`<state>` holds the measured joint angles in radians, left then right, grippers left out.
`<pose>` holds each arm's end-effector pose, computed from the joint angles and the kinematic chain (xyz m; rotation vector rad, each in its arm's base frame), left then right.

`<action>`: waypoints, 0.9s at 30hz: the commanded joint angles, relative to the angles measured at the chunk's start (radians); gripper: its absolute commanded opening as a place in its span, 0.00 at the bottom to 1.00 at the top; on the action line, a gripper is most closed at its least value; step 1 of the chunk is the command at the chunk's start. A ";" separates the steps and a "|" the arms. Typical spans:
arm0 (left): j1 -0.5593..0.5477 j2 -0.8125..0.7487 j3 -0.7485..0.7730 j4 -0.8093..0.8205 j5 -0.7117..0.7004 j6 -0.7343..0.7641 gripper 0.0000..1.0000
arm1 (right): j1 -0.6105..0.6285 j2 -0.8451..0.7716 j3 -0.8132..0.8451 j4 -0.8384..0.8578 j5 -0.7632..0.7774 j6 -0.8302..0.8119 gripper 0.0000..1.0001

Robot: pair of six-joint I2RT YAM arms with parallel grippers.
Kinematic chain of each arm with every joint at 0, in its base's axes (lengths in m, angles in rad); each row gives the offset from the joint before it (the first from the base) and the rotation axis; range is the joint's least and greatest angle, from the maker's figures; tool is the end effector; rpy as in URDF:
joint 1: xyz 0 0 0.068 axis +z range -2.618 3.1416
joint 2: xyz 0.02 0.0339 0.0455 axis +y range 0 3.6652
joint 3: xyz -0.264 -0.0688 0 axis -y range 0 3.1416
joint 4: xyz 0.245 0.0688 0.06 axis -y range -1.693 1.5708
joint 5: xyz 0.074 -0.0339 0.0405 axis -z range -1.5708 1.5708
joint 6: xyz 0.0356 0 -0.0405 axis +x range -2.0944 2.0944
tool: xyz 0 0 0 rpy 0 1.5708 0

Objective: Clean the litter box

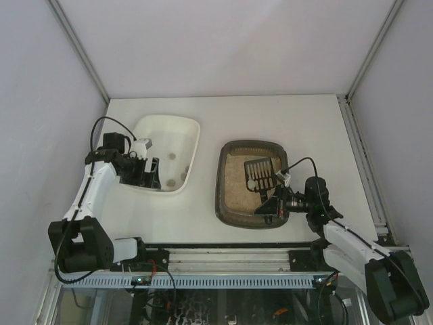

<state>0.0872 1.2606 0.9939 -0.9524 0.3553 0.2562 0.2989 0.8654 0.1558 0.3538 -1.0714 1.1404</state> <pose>0.2288 0.0076 0.2574 0.3148 2.6929 -0.3971 0.1429 0.0767 0.1687 0.0666 2.2663 1.8960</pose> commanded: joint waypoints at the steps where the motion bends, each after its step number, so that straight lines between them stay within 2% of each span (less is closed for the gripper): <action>1: 0.019 -0.004 -0.009 -0.007 0.066 0.037 1.00 | -0.039 0.032 0.026 0.244 -0.152 0.131 0.00; 3: 0.020 0.007 -0.003 -0.013 0.074 0.040 1.00 | -0.087 0.053 -0.007 0.317 -0.114 0.191 0.00; 4: 0.020 0.009 -0.003 -0.014 0.073 0.042 1.00 | -0.068 0.067 -0.007 0.295 -0.093 0.176 0.00; 7: 0.020 -0.002 -0.006 -0.013 0.068 0.040 1.00 | 0.082 0.073 0.026 0.154 -0.032 0.068 0.00; 8: 0.020 -0.006 -0.007 -0.012 0.067 0.040 1.00 | 0.068 0.060 0.022 0.151 -0.030 0.074 0.00; 11: 0.022 -0.006 -0.008 -0.010 0.065 0.040 1.00 | -0.075 0.013 -0.007 0.150 -0.042 0.109 0.00; 14: 0.023 0.011 -0.004 -0.016 0.070 0.042 1.00 | 0.071 0.008 0.085 -0.126 0.035 -0.084 0.00; 15: 0.022 0.017 -0.004 -0.018 0.073 0.045 1.00 | 0.099 0.014 0.101 -0.142 0.031 -0.098 0.00; 19: 0.022 0.022 -0.002 -0.020 0.080 0.048 1.00 | -0.055 -0.007 0.012 0.061 -0.013 0.062 0.00; 20: 0.023 0.020 -0.002 -0.021 0.080 0.049 1.00 | -0.047 -0.001 0.013 0.048 0.001 0.053 0.00; 23: 0.022 0.014 -0.004 -0.021 0.079 0.048 1.00 | 0.112 0.057 0.043 0.064 0.029 0.044 0.00; 27: 0.024 0.022 -0.003 -0.022 0.076 0.048 1.00 | 0.005 0.071 -0.027 0.314 0.020 0.214 0.00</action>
<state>0.1051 1.2850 0.9939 -0.9730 0.4042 0.2813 0.3809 0.9337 0.1661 0.4145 -1.0668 1.2251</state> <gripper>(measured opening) 0.996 0.152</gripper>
